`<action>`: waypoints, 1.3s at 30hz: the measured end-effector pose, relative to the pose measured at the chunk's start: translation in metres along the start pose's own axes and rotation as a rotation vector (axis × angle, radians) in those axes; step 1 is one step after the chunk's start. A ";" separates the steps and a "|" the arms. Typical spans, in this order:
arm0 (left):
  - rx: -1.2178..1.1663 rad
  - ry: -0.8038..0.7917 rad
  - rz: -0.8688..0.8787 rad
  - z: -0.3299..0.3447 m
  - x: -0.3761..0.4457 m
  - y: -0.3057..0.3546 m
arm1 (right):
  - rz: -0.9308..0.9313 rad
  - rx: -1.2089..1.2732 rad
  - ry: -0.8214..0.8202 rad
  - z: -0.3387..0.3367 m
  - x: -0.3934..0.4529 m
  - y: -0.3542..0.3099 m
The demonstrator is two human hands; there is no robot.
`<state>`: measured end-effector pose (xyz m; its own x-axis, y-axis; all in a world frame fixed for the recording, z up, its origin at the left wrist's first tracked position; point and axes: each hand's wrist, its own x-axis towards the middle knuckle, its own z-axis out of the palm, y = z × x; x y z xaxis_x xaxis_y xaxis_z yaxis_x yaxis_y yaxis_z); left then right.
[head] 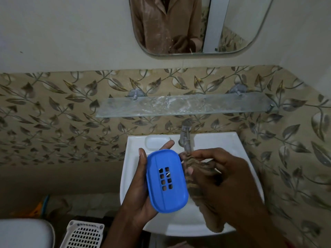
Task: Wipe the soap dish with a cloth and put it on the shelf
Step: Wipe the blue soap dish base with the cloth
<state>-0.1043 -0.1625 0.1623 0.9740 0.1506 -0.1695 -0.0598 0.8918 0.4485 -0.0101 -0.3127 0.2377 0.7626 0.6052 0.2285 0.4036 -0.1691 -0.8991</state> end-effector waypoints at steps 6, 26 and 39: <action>0.145 0.051 -0.004 0.008 0.011 -0.005 | -0.273 -0.396 -0.051 0.050 -0.002 0.006; 0.313 0.165 0.106 0.005 0.013 0.013 | -0.338 -0.611 -0.140 0.050 0.010 0.011; 0.365 0.257 0.218 0.002 0.022 0.007 | -0.004 -0.381 -0.344 0.047 -0.020 0.012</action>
<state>-0.0833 -0.1534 0.1634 0.8590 0.4583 -0.2283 -0.1306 0.6273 0.7678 -0.0445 -0.2902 0.2044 0.5760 0.8166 0.0375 0.6104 -0.3991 -0.6842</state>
